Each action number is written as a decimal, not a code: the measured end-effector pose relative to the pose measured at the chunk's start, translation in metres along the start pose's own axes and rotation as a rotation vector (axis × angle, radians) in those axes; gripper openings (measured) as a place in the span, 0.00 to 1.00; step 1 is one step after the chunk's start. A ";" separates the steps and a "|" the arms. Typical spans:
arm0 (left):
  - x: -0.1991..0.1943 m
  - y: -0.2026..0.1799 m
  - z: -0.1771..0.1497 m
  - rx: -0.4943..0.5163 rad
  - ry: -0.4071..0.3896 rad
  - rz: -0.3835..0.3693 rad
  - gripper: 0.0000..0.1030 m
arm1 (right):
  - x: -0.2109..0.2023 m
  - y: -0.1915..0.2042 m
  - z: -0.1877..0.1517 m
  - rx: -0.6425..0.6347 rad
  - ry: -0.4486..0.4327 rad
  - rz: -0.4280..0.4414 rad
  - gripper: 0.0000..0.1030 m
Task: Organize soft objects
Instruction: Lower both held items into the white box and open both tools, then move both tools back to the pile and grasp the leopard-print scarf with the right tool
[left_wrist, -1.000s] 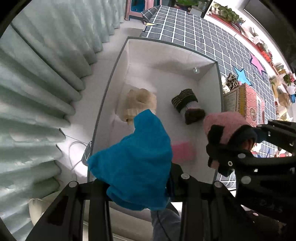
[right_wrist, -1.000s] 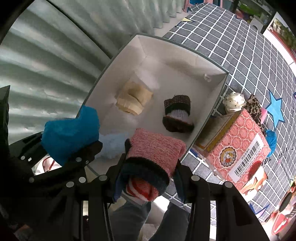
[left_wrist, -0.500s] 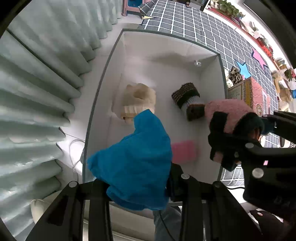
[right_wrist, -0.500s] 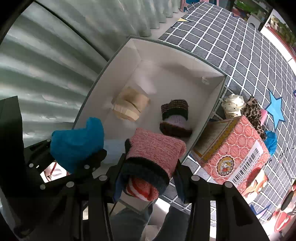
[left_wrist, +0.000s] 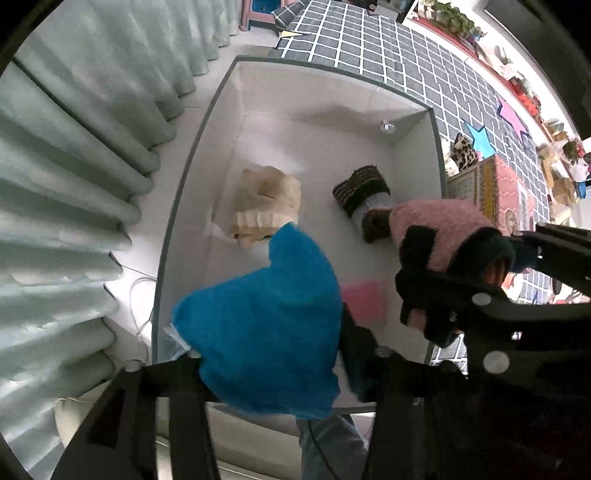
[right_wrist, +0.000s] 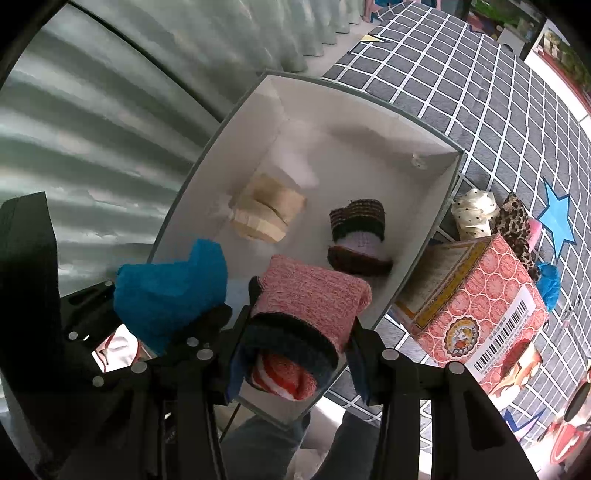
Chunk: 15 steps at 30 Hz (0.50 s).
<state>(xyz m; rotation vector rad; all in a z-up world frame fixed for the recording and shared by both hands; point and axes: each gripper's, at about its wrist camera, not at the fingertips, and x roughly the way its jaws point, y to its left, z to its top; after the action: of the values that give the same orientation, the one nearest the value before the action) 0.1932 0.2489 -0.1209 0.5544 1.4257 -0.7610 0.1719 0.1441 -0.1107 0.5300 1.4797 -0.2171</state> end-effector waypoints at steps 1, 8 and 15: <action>-0.001 0.000 0.000 -0.003 -0.006 -0.002 0.65 | -0.001 0.000 -0.001 -0.001 -0.003 -0.002 0.49; -0.012 -0.002 0.001 -0.009 -0.053 -0.028 0.91 | -0.019 -0.001 0.000 -0.004 -0.057 -0.032 0.79; -0.017 -0.014 0.007 0.011 -0.098 -0.067 1.00 | -0.053 -0.017 -0.001 0.040 -0.144 -0.055 0.94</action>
<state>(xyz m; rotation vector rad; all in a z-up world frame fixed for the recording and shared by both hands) 0.1878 0.2369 -0.1020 0.4732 1.3552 -0.8389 0.1581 0.1209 -0.0626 0.4961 1.3534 -0.3223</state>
